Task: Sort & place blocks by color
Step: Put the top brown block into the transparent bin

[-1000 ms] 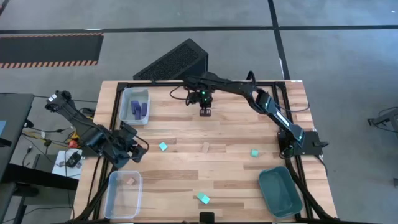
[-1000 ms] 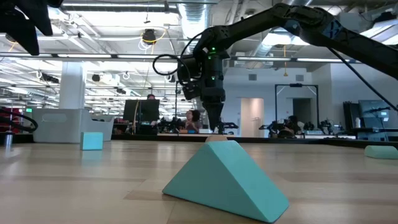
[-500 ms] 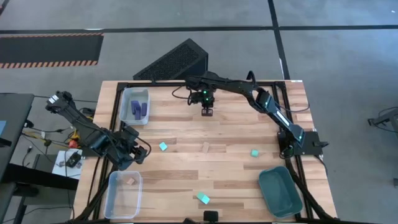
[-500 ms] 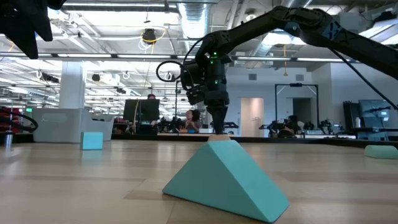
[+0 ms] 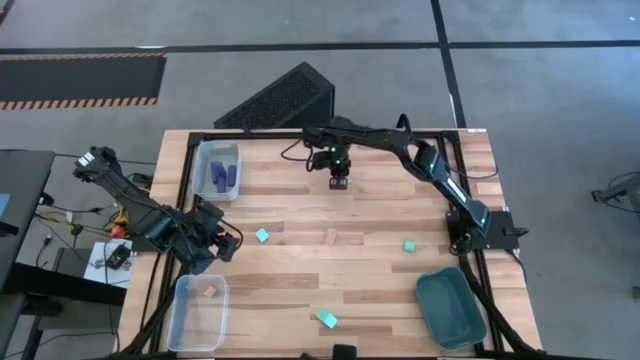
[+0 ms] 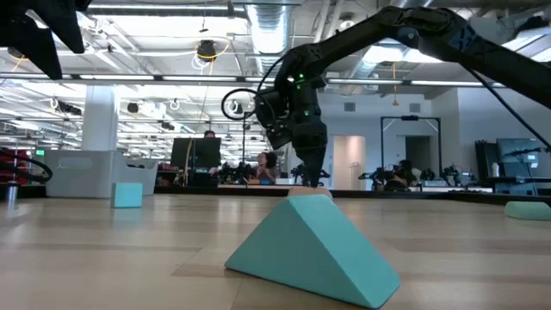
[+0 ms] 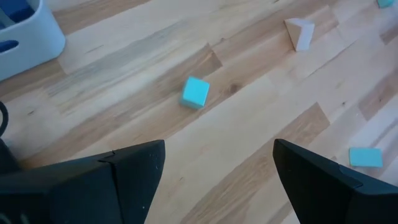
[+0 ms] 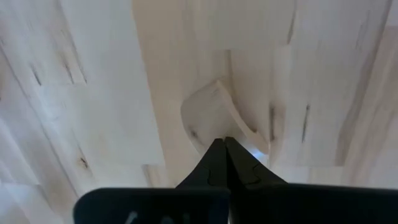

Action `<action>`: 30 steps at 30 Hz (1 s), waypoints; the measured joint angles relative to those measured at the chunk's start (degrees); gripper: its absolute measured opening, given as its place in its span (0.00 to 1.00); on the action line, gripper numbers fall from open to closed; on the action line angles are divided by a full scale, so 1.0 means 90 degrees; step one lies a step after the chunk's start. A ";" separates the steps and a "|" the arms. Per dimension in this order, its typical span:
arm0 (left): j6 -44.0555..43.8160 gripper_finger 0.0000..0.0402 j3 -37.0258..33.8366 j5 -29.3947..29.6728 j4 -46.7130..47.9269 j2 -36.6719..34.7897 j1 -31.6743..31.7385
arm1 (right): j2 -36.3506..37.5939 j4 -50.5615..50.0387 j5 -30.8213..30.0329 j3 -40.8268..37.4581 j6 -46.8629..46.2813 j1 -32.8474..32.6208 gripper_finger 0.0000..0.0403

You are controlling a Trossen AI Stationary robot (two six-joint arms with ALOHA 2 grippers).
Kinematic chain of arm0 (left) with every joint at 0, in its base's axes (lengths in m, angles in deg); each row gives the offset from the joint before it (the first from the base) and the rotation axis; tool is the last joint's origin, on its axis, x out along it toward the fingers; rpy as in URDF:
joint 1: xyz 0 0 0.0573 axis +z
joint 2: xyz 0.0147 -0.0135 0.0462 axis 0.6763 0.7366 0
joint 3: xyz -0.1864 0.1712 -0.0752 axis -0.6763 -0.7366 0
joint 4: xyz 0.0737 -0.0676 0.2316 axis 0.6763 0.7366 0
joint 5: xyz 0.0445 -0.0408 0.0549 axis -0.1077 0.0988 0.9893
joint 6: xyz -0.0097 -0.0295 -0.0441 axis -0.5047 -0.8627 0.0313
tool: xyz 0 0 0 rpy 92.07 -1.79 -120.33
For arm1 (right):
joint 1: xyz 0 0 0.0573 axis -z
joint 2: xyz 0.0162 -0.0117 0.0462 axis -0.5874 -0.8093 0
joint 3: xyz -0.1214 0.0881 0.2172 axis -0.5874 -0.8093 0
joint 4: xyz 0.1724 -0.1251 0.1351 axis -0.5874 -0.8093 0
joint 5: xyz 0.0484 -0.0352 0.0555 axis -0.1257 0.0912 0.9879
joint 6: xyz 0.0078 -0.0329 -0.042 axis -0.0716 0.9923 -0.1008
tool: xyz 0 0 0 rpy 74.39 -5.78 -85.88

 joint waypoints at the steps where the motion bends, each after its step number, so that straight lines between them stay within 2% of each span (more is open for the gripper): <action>1: 0.0013 0.71 0.0000 0.0008 0.0000 0.0000 0.0001 | 0.0021 -0.0006 -0.0001 -0.0004 -0.0061 -0.0038 0.00; 11: 0.0051 0.71 0.0000 -0.0046 0.0002 -0.0002 0.0000 | 0.0412 -0.0491 0.0121 -0.0005 -0.0423 -0.0680 0.02; 15: 0.0336 0.71 0.0002 -0.0048 0.0022 -0.0002 0.0000 | 0.0767 -0.0351 0.0114 -0.0006 -0.0054 -0.0686 0.07; 20: 0.0640 0.71 0.0002 -0.0043 0.0044 -0.0002 0.0000 | 0.1212 0.0284 0.0135 -0.0372 0.0540 -0.0350 0.17; 22: 0.0661 0.71 0.0002 -0.0044 0.0044 -0.0002 0.0000 | 0.1297 0.0334 0.0247 -0.0633 0.0804 -0.0180 0.22; 25: 0.0660 0.71 0.0002 -0.0043 0.0038 -0.0005 0.0000 | 0.1406 0.0347 0.0798 -0.1304 0.1216 0.0030 0.32; 28: 0.0506 0.71 0.0002 -0.0047 -0.0006 -0.0005 0.0000 | 0.1785 0.0367 0.0413 -0.2313 0.1108 -0.0024 0.41; 30: 0.0317 0.71 0.0002 -0.0043 -0.0011 -0.0005 0.0000 | 0.2228 0.0493 0.0234 -0.3153 0.1085 -0.0204 0.44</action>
